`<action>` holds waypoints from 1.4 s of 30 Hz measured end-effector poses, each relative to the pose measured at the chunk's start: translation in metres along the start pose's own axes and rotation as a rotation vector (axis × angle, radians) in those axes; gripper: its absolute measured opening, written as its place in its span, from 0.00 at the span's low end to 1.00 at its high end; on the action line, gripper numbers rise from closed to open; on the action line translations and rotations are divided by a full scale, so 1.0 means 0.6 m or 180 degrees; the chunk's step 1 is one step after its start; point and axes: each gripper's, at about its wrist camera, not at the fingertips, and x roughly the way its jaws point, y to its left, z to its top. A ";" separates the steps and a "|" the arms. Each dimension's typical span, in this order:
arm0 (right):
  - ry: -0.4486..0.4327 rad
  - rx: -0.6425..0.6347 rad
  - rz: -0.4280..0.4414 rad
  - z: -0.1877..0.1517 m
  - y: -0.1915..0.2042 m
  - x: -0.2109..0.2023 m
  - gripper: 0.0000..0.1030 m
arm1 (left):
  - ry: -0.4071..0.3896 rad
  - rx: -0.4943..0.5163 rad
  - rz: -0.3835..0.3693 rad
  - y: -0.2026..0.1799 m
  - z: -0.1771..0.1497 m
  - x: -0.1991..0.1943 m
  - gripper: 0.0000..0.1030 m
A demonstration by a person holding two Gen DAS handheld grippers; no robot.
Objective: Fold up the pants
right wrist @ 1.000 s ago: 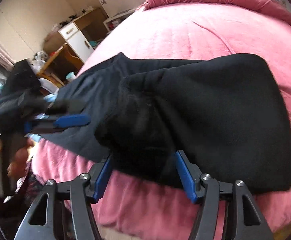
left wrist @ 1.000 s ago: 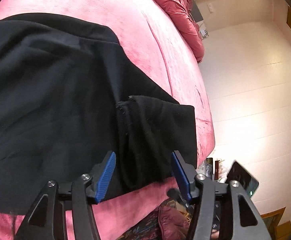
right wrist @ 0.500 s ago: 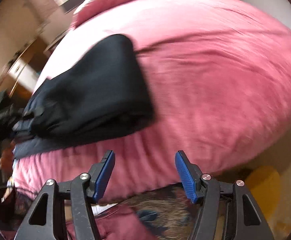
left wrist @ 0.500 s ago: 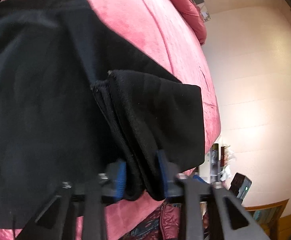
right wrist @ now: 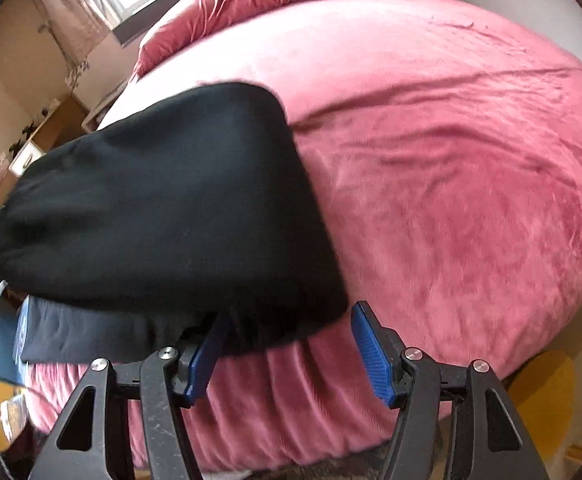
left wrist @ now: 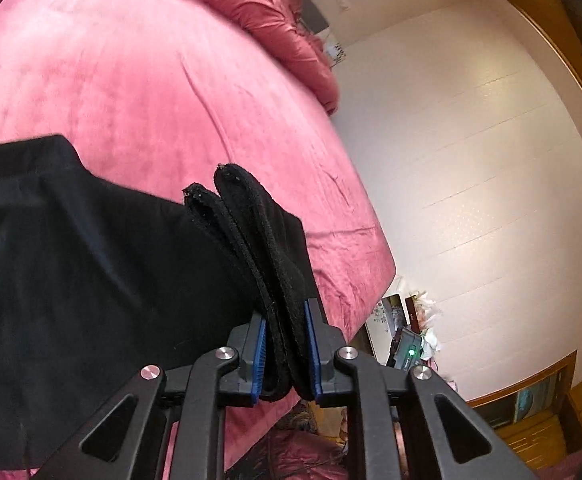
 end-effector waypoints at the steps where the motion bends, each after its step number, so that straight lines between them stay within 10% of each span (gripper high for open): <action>1: -0.0074 0.0001 -0.0117 0.002 -0.002 -0.002 0.61 | -0.0015 -0.0001 0.0021 0.004 -0.002 -0.004 0.16; 10: 0.0063 -0.0011 -0.0454 -0.014 -0.023 0.035 0.56 | 0.0455 -0.0395 0.0902 0.144 -0.066 0.064 0.14; 19: 0.0478 -0.0583 -0.0551 -0.022 -0.011 -0.006 0.61 | 0.0399 -0.0119 0.0971 0.114 -0.073 0.062 0.15; 26: 0.0166 -0.1005 -0.0396 0.014 0.034 -0.087 0.61 | 0.0239 0.0104 0.1108 0.087 -0.081 0.078 0.15; 32: 0.0030 -0.1377 0.0030 0.088 0.161 -0.028 0.59 | 0.0141 0.0271 0.1167 0.076 -0.088 0.073 0.15; 42: 0.0327 -0.1244 -0.0363 0.105 0.187 0.115 0.59 | 0.0118 0.0055 0.1231 0.118 -0.093 0.050 0.21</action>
